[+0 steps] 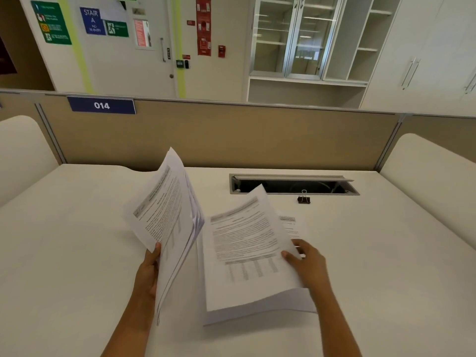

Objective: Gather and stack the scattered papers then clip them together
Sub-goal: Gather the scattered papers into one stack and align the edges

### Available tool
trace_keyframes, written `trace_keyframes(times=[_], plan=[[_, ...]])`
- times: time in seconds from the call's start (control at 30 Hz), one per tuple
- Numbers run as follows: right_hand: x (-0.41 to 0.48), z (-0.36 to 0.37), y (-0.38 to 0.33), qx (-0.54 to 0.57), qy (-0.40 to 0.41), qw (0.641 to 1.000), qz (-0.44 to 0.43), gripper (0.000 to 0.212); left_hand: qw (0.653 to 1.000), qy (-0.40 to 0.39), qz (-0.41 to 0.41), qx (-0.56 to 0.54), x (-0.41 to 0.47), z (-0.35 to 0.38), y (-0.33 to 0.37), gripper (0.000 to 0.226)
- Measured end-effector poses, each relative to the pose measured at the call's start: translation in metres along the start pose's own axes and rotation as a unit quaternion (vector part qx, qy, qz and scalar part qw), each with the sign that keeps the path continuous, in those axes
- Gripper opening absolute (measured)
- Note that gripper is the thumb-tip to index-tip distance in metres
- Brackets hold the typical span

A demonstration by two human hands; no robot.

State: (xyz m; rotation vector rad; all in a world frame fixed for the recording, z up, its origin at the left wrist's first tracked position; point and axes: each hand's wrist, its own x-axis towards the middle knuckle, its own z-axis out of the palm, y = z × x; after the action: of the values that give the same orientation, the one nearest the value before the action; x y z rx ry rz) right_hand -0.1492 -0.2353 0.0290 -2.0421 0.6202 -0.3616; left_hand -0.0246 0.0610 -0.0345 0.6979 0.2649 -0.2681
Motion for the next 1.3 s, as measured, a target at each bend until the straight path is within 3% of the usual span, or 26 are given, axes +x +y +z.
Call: trace_keyframes(times=[0.13,0.27,0.37,0.43,0.47,0.53,0.7,0.87,1.0,1.07,1.17,1.3], plan=[[-0.004,0.036,0.01,-0.033,-0.002,0.999,0.018,0.031,1.0,-0.003,0.002,-0.001,0.002,-0.003,0.0,0.034],[-0.005,0.049,0.016,-0.129,0.045,0.99,0.023,0.053,1.0,-0.01,-0.001,0.013,0.002,-0.004,0.001,0.038],[0.0,0.035,0.018,-0.192,0.113,0.97,0.103,0.076,1.0,-0.011,-0.007,0.027,-0.002,0.0,0.002,0.043],[0.006,0.022,0.024,-0.18,0.14,0.96,0.162,0.09,0.999,-0.005,-0.017,0.032,-0.003,0.001,0.004,0.06],[0.009,0.017,0.027,-0.184,0.137,0.957,0.176,0.094,0.999,0.001,-0.021,0.029,-0.003,0.002,0.005,0.067],[0.015,0.013,0.031,-0.208,0.103,0.957,0.176,0.097,0.999,0.009,-0.023,0.02,-0.001,0.002,0.004,0.059],[0.019,0.025,0.032,-0.233,0.039,0.964,0.117,0.097,0.999,-0.023,-0.004,-0.024,0.0,0.012,-0.008,0.027],[0.018,0.037,0.023,-0.229,-0.012,0.97,0.085,0.09,1.0,-0.021,-0.003,-0.003,0.003,0.019,-0.011,0.036],[0.021,0.044,0.012,-0.208,-0.054,0.973,0.081,0.077,1.0,-0.018,0.006,0.007,0.005,0.022,-0.012,0.024],[0.022,0.046,0.008,-0.147,-0.076,0.983,0.078,0.07,1.0,-0.006,0.007,0.01,0.006,0.022,-0.013,0.023],[0.018,0.051,-0.001,-0.021,-0.097,0.99,0.1,0.061,1.0,-0.007,0.013,0.002,0.005,0.024,-0.016,0.042],[0.018,0.057,-0.013,0.003,-0.107,0.986,0.125,0.063,1.0,-0.003,0.02,-0.003,0.003,0.025,-0.016,0.048]])
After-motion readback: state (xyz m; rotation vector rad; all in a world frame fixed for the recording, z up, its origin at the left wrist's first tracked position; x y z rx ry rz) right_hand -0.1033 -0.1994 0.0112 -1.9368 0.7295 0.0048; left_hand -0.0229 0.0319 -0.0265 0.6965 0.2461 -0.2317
